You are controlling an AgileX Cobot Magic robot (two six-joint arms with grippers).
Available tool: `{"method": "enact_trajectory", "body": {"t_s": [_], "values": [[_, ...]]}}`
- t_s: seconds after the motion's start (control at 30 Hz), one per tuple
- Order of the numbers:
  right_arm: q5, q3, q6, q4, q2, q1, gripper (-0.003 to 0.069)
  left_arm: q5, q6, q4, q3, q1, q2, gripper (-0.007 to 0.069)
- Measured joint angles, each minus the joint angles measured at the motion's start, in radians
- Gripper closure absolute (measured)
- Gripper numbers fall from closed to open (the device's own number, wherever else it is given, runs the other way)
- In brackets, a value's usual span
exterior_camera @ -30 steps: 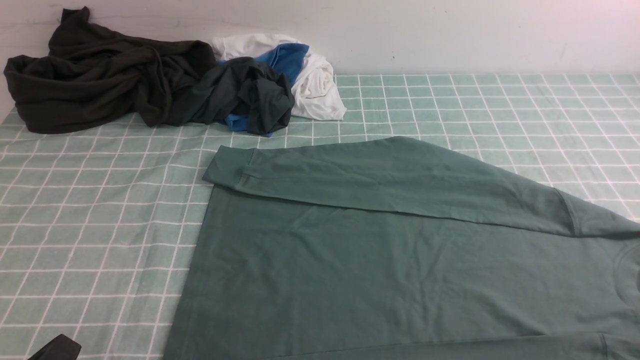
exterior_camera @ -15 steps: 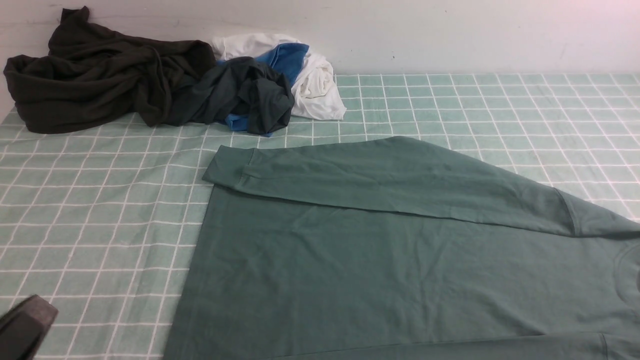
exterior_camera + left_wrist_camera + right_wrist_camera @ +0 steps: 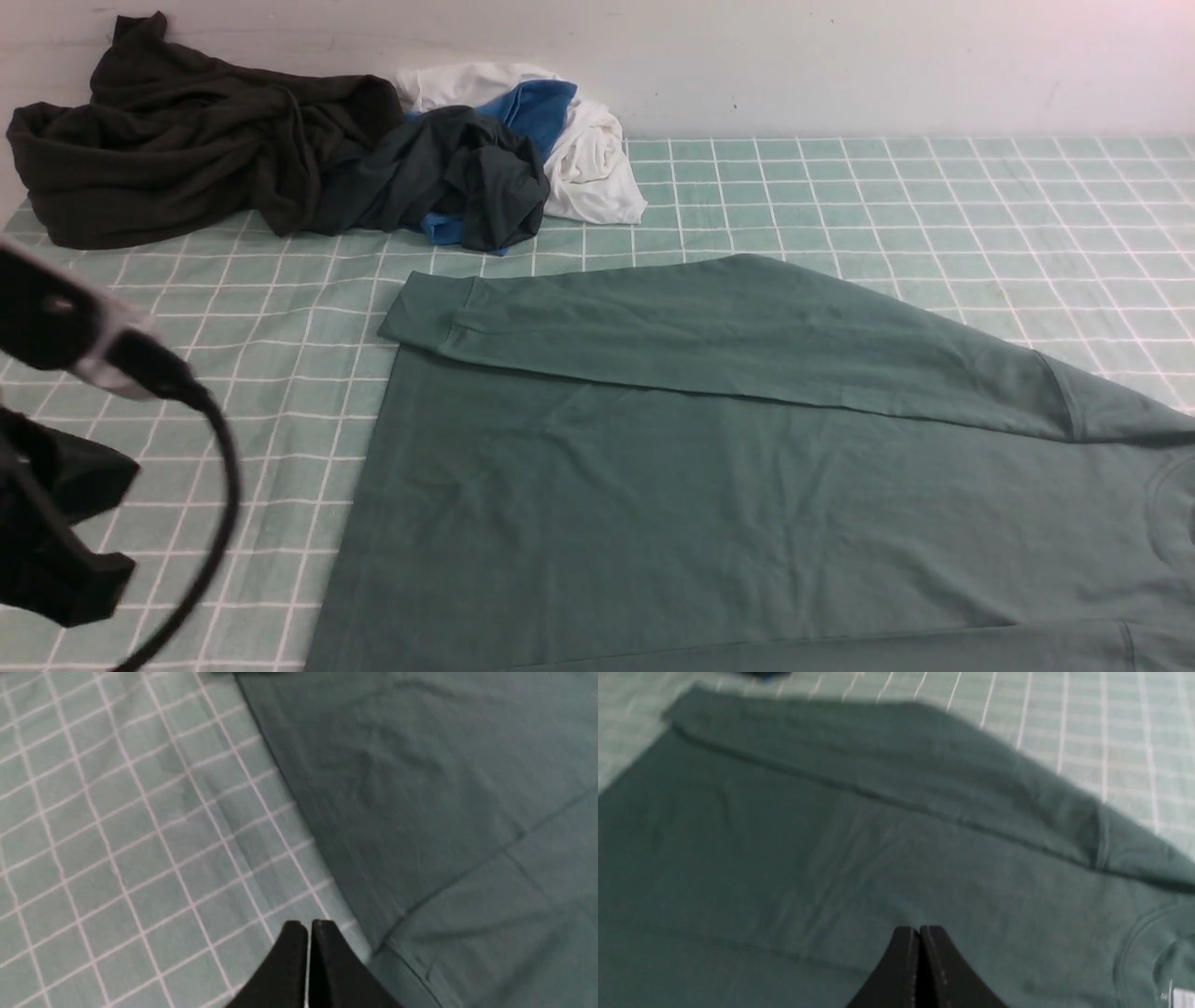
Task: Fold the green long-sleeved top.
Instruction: Use the left arm to clamp the cuff closest to it
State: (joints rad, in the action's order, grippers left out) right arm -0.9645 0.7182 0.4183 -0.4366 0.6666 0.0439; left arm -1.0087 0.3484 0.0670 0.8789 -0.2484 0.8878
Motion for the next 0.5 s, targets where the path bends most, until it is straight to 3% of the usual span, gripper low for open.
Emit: {"method": "enact_trajectory", "body": {"t_s": [0.17, 0.27, 0.5], "values": [[-0.113, 0.052, 0.016, 0.018, 0.126, -0.065, 0.0673, -0.061, -0.098, -0.067, 0.001, -0.189, 0.207, 0.0581], [-0.133, 0.054, 0.02, 0.02, 0.132, -0.097, 0.0673, -0.062, -0.125, -0.067, 0.001, -0.219, 0.323, 0.0519], [-0.136, 0.056, 0.027, 0.037, 0.131, -0.112, 0.0673, -0.005, -0.093, -0.046, 0.001, -0.221, 0.562, 0.028]]}}
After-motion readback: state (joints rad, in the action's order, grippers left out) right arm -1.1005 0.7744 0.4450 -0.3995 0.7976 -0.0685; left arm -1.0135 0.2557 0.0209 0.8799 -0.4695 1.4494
